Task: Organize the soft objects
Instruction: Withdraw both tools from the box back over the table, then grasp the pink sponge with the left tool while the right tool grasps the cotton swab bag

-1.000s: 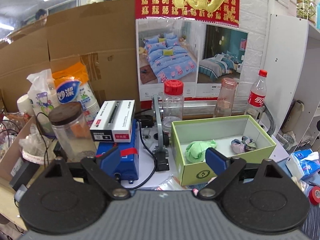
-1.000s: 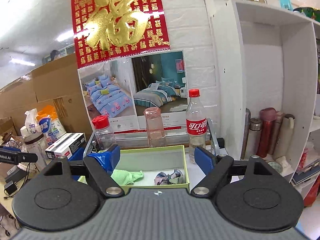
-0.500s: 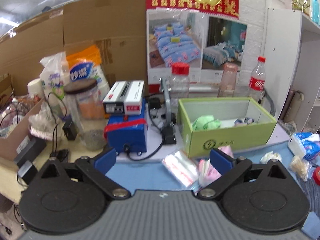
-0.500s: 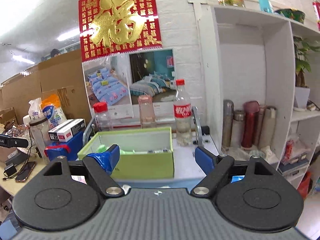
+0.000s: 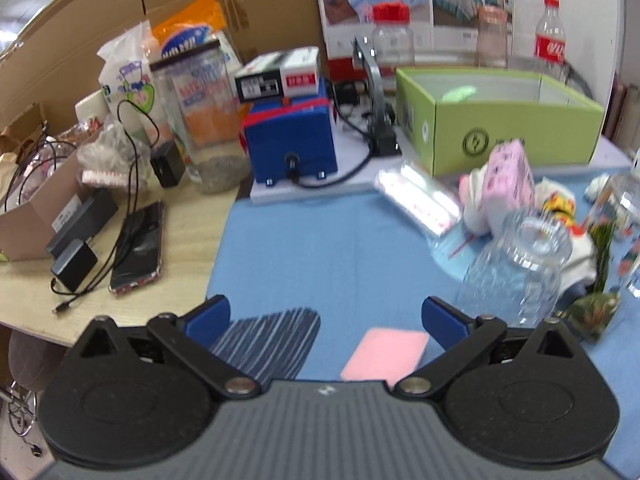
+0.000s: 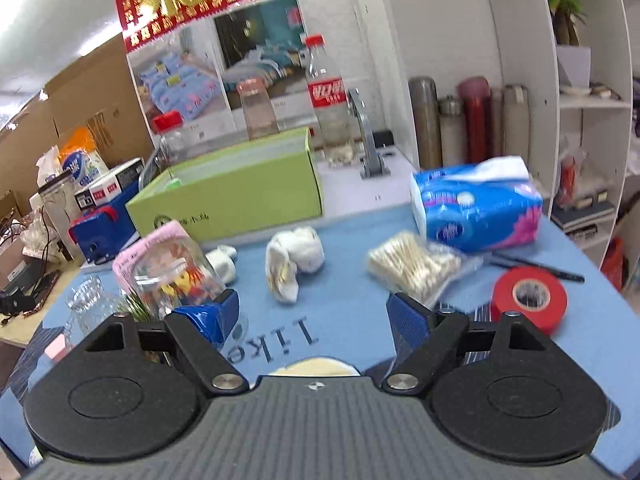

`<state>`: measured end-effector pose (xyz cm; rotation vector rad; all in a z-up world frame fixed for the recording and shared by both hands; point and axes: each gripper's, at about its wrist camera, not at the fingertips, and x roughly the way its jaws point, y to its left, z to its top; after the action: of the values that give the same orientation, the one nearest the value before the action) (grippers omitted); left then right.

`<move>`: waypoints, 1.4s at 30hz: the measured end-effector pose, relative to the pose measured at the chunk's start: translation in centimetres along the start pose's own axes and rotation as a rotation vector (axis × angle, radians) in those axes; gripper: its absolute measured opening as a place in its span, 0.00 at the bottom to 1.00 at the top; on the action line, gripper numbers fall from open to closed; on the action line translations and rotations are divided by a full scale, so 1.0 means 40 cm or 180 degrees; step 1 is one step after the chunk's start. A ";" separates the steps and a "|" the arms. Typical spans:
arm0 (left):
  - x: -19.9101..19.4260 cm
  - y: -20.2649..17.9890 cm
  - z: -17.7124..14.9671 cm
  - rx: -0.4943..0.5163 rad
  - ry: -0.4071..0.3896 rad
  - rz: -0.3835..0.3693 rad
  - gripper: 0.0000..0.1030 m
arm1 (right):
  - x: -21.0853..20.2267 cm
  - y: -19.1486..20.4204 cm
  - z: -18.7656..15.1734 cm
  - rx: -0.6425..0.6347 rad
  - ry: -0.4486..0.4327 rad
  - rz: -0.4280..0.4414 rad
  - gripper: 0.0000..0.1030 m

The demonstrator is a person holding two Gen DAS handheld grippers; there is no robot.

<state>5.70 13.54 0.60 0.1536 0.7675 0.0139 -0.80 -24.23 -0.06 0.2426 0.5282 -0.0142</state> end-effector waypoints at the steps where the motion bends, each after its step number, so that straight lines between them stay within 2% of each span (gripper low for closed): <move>1: 0.018 -0.004 -0.008 0.0025 0.0060 -0.0001 0.98 | 0.005 -0.003 -0.001 0.0001 0.0031 -0.0021 0.68; 5: 0.074 -0.013 -0.027 0.0037 0.0233 0.0046 0.98 | 0.021 -0.014 0.011 -0.0014 0.0076 -0.0084 0.68; 10: 0.088 -0.002 -0.030 -0.0057 0.0220 0.0001 0.99 | 0.068 0.003 0.053 -0.0182 0.0135 -0.0073 0.68; 14: 0.095 0.004 -0.031 -0.0029 0.0212 0.0103 0.99 | 0.126 0.014 0.076 -0.0482 0.0163 -0.0257 0.68; 17: 0.100 0.020 -0.028 -0.0109 0.0252 0.0024 0.99 | 0.169 -0.007 0.091 -0.0629 0.0214 -0.0465 0.68; 22: 0.102 0.030 -0.020 -0.0153 0.0227 0.0106 0.99 | 0.236 -0.068 0.122 -0.0680 0.0384 -0.0677 0.68; 26: 0.096 0.033 -0.016 -0.0144 0.0219 0.0108 0.99 | 0.299 -0.091 0.117 -0.0653 0.0599 -0.0637 0.68; 30: 0.085 0.029 -0.017 -0.0058 0.0196 0.0166 0.99 | 0.315 -0.078 0.101 -0.0696 0.0674 -0.0630 0.69; 34: 0.076 0.026 -0.018 -0.0021 0.0168 0.0170 0.99 | 0.251 -0.053 0.076 -0.0456 0.0726 -0.0284 0.69; 36: 0.073 0.022 -0.016 0.0029 0.0145 0.0178 0.99 | 0.212 -0.039 0.066 -0.0415 0.0663 -0.0203 0.69; 39: 0.069 0.014 -0.014 0.0114 0.0120 0.0198 0.99 | 0.200 -0.030 0.079 -0.0524 0.0522 -0.0383 0.69; 42: 0.066 0.010 -0.017 0.0165 0.0107 0.0176 0.99 | 0.246 -0.033 0.087 -0.0501 0.0617 -0.0484 0.69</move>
<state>7.15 14.22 -1.67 0.2244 0.7973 0.0492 9.34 -25.86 -2.37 0.0493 0.7363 -0.0974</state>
